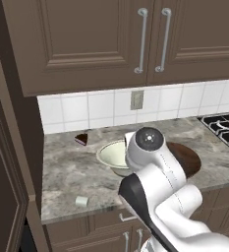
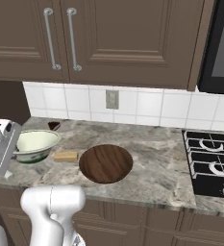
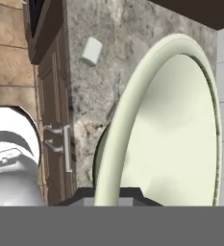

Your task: Pick both bowls and place them on the counter. Then place the cream cheese stick in one bowl and place the marshmallow in the other bowl.

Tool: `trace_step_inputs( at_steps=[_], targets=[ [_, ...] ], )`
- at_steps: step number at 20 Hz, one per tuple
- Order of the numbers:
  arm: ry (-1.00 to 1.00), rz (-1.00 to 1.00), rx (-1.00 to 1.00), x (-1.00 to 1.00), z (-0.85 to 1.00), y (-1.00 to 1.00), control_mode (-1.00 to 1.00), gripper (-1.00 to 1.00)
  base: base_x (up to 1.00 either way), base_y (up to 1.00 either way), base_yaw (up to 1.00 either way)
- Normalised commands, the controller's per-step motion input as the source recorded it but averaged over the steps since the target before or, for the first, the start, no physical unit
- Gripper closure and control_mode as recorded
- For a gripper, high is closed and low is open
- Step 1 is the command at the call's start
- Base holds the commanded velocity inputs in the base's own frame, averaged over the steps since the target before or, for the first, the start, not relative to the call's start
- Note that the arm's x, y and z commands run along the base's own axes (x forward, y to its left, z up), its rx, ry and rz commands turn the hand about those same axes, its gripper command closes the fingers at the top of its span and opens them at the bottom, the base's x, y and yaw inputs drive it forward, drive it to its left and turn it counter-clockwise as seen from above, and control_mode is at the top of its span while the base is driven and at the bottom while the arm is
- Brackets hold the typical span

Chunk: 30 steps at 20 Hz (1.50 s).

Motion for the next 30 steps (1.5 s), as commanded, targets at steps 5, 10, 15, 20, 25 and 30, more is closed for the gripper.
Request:
trace_step_inputs(
  at_steps=[5,10,15,20,25,30],
  targets=[
    [-0.09,0.04,0.0,0.22,-0.12,0.25,-1.0,1.0,0.0,0.0,0.0],
    [-0.06,0.1,0.0,0.32,-0.15,0.06,-1.0,1.0,0.0,0.0,0.0],
    [0.02,0.17,0.0,0.39,-0.17,0.25,-1.0,1.0,0.0,0.0,0.0],
    [0.02,0.2,-0.01,0.31,-0.2,0.26,-1.0,1.0,0.0,0.0,0.0],
    [0.01,0.06,-0.07,0.15,-0.31,0.17,-1.0,1.0,0.0,0.0,0.0],
    [0.0,0.01,-0.02,0.21,-0.3,0.1,-1.0,1.0,0.0,0.0,0.0]
  ],
)
